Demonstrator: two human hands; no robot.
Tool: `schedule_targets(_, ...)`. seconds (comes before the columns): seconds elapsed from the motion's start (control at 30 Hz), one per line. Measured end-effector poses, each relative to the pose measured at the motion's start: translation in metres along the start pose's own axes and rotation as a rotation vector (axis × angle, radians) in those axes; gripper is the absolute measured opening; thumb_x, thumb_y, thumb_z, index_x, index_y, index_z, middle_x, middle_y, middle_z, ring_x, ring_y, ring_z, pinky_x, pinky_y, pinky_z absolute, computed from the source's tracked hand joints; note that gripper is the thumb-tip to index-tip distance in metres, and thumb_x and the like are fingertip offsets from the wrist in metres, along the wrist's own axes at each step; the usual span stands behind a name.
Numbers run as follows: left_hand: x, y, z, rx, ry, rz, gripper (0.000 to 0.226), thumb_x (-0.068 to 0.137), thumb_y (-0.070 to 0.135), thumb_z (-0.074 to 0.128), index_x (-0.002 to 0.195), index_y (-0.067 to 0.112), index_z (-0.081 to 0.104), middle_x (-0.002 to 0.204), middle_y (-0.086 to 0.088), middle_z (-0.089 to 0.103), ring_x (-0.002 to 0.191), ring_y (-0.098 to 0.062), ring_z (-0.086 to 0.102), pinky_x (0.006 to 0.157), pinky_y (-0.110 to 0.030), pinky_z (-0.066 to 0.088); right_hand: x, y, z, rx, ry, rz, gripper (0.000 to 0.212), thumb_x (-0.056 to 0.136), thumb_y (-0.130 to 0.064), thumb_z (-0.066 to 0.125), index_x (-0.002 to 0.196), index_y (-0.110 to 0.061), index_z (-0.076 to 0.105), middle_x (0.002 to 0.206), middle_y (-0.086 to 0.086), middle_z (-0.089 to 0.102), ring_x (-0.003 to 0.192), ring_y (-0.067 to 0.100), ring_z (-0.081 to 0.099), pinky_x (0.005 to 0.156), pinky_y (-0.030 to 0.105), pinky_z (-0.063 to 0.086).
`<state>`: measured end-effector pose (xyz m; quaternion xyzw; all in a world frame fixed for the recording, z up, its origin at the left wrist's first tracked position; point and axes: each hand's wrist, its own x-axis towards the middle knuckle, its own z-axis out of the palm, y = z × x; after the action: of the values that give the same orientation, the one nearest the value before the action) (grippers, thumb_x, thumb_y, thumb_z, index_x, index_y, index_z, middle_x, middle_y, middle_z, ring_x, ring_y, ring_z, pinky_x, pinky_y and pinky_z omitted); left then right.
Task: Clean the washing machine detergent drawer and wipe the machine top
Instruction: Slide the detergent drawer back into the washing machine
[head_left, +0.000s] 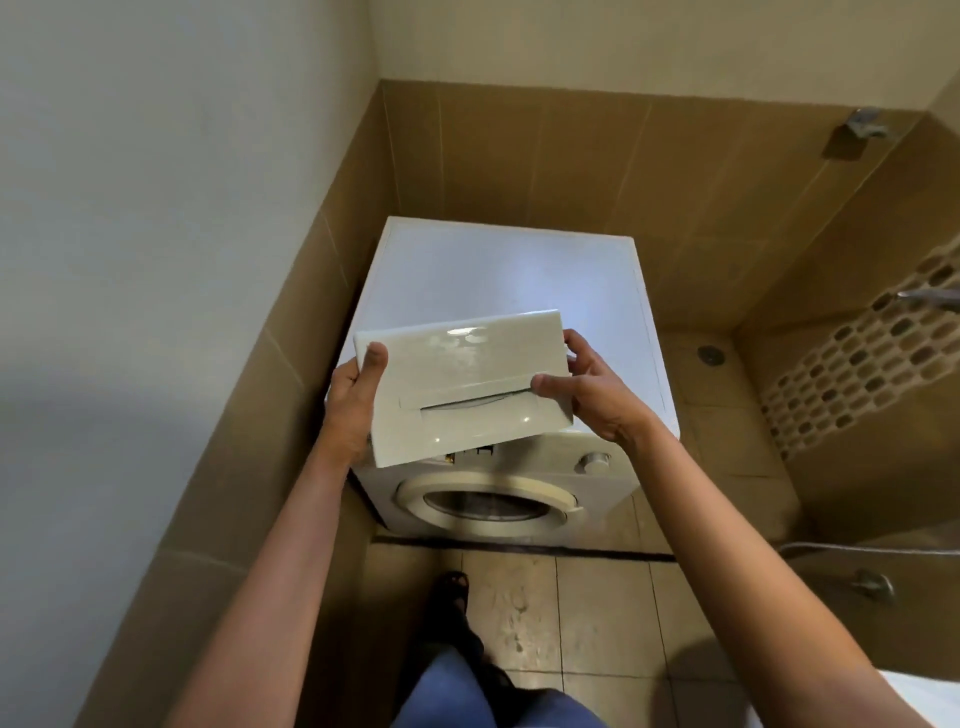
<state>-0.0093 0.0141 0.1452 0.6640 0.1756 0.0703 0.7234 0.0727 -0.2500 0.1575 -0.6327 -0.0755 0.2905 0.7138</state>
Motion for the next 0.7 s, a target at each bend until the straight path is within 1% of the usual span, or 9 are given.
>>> schedule_targets(0.07, -0.022, -0.01, -0.016, 0.03, -0.007, 0.018, 0.065, 0.064, 0.076, 0.064, 0.1, 0.022, 0.068, 0.093, 0.001, 0.075, 0.087, -0.018, 0.072, 0.065, -0.027, 0.057, -0.016, 0.012, 0.017, -0.034, -0.017, 0.033, 0.061, 0.077, 0.016, 0.062, 0.122, -0.024, 0.049, 0.107, 0.001, 0.063, 0.098, 0.019, 0.064, 0.089, 0.041, 0.055)
schedule_targets(0.1, -0.031, -0.015, -0.026, 0.049, -0.007, 0.01, 0.061, 0.068, 0.072, 0.064, 0.103, 0.022, 0.067, 0.096, -0.001, 0.075, 0.089, -0.019, 0.072, 0.066, -0.028, 0.058, -0.021, 0.021, 0.025, -0.09, -0.017, 0.035, 0.064, 0.074, 0.016, 0.065, 0.121, -0.025, 0.05, 0.108, -0.001, 0.062, 0.101, 0.02, 0.063, 0.089, 0.041, 0.054)
schedule_targets(0.17, -0.046, -0.028, -0.047, 0.082, 0.01, -0.036, 0.056, 0.077, 0.061, 0.063, 0.113, 0.018, 0.063, 0.103, -0.005, 0.073, 0.093, -0.023, 0.071, 0.068, -0.03, 0.059, -0.029, 0.041, 0.042, -0.177, -0.015, 0.033, 0.071, 0.069, 0.012, 0.073, 0.125, -0.026, 0.049, 0.119, 0.004, 0.057, 0.108, 0.024, 0.059, 0.089, 0.039, 0.054)
schedule_targets(0.27, -0.068, -0.046, -0.075, 0.138, 0.05, -0.109, 0.04, 0.091, 0.04, 0.056, 0.119, 0.012, 0.059, 0.105, -0.01, 0.07, 0.085, -0.016, 0.069, 0.066, -0.027, 0.059, -0.045, 0.068, 0.068, -0.209, 0.013, 0.014, 0.07, 0.071, 0.01, 0.073, 0.124, -0.026, 0.044, 0.117, 0.0, 0.056, 0.103, 0.015, 0.06, 0.083, 0.03, 0.056)
schedule_targets(0.33, -0.082, -0.055, -0.09, 0.159, 0.059, -0.164, 0.031, 0.095, 0.033, 0.053, 0.117, 0.012, 0.059, 0.102, -0.007, 0.07, 0.081, -0.013, 0.069, 0.063, -0.024, 0.058, -0.055, 0.089, 0.082, -0.265, 0.024, 0.005, 0.069, 0.071, 0.002, 0.077, 0.125, -0.024, 0.043, 0.121, 0.003, 0.054, 0.107, 0.019, 0.058, 0.085, 0.035, 0.056)
schedule_targets(0.43, -0.102, -0.065, -0.107, 0.176, 0.041, -0.284, 0.025, 0.096, 0.034, 0.051, 0.113, 0.017, 0.057, 0.1, -0.007, 0.069, 0.076, -0.012, 0.069, 0.057, -0.027, 0.057, -0.07, 0.126, 0.098, -0.419, 0.023, -0.03, 0.069, 0.068, -0.01, 0.082, 0.123, -0.023, 0.042, 0.125, 0.002, 0.044, 0.112, 0.02, 0.052, 0.088, 0.037, 0.055)
schedule_targets(0.53, -0.119, -0.081, -0.115, 0.088, 0.038, -0.409, 0.037, 0.098, 0.039, 0.047, 0.123, 0.011, 0.048, 0.107, -0.011, 0.063, 0.091, -0.022, 0.064, 0.077, -0.05, 0.057, -0.082, 0.155, 0.115, -0.542, 0.053, -0.03, 0.061, 0.068, -0.014, 0.082, 0.112, -0.023, 0.042, 0.118, -0.003, 0.039, 0.107, 0.015, 0.048, 0.081, 0.03, 0.057)
schedule_targets(0.63, -0.127, -0.097, -0.116, -0.07, 0.113, -0.527, 0.044, 0.096, 0.049, 0.047, 0.121, 0.013, 0.043, 0.105, -0.011, 0.058, 0.095, -0.026, 0.058, 0.085, -0.056, 0.05, -0.085, 0.178, 0.128, -0.667, 0.104, -0.037, 0.055, 0.068, -0.015, 0.082, 0.106, -0.019, 0.042, 0.113, -0.004, 0.038, 0.102, 0.011, 0.046, 0.076, 0.019, 0.052)
schedule_targets(0.7, -0.125, -0.108, -0.116, -0.111, 0.156, -0.561, 0.045, 0.093, 0.048, 0.053, 0.12, 0.013, 0.043, 0.105, -0.012, 0.058, 0.095, -0.027, 0.059, 0.088, -0.059, 0.049, -0.083, 0.191, 0.135, -0.709, 0.146, -0.012, 0.055, 0.067, -0.013, 0.082, 0.104, -0.017, 0.042, 0.113, -0.004, 0.038, 0.102, 0.011, 0.046, 0.078, 0.019, 0.052)
